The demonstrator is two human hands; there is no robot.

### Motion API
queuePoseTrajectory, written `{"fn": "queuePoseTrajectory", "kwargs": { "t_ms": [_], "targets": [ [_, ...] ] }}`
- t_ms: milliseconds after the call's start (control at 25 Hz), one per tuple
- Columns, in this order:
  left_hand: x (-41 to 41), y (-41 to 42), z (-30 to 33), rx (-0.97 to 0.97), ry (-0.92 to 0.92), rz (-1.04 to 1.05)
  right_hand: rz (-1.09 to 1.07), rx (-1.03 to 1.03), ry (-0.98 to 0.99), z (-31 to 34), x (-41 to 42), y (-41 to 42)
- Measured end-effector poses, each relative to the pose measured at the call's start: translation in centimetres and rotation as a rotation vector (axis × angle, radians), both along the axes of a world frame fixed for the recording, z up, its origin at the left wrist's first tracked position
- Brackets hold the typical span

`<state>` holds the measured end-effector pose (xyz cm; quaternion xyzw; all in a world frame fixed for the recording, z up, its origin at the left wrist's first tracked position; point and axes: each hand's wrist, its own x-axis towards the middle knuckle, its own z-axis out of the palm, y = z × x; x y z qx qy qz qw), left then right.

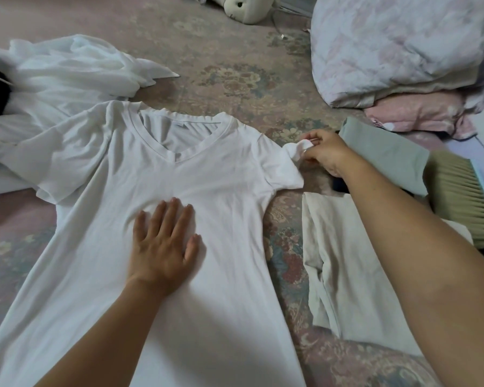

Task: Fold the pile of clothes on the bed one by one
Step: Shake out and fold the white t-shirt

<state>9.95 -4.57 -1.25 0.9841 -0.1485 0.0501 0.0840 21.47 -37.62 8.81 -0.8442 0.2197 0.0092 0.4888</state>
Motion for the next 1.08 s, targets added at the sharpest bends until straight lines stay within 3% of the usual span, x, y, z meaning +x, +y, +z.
{"fn": "queuePoseTrajectory", "kwargs": {
  "t_ms": [200,360,480,640,720,800,920,1080],
  "targets": [
    [0.0,-0.1,-0.2,-0.002,-0.016,0.007,-0.028,-0.106,-0.101,0.2,-0.1,-0.3],
    [0.0,0.0,-0.3,-0.018,-0.038,-0.002,-0.167,-0.215,-0.123,0.1,0.5,-1.4],
    [-0.1,0.0,-0.4,-0.027,-0.030,0.002,-0.353,-0.055,-0.134,0.1,0.3,-1.7],
    [0.6,-0.6,-0.2,-0.025,-0.117,-0.018,-0.280,0.055,-0.088,-0.2,-0.1,-1.2],
    [1.8,-4.3,2.2,-0.164,-0.126,0.045,-0.246,0.091,-0.102,0.0,-0.2,-1.2],
    [3.3,-10.9,5.3,-0.410,0.057,0.088,-0.229,0.136,-0.116,0.2,-0.4,-1.1],
    [4.2,-21.0,7.1,-0.402,0.270,-0.001,-0.180,0.185,-0.121,0.7,-1.0,-1.5],
    [4.9,-25.1,7.6,-0.614,0.255,0.084,-0.085,0.143,-0.097,1.0,-1.1,-2.7]
  ]
}}
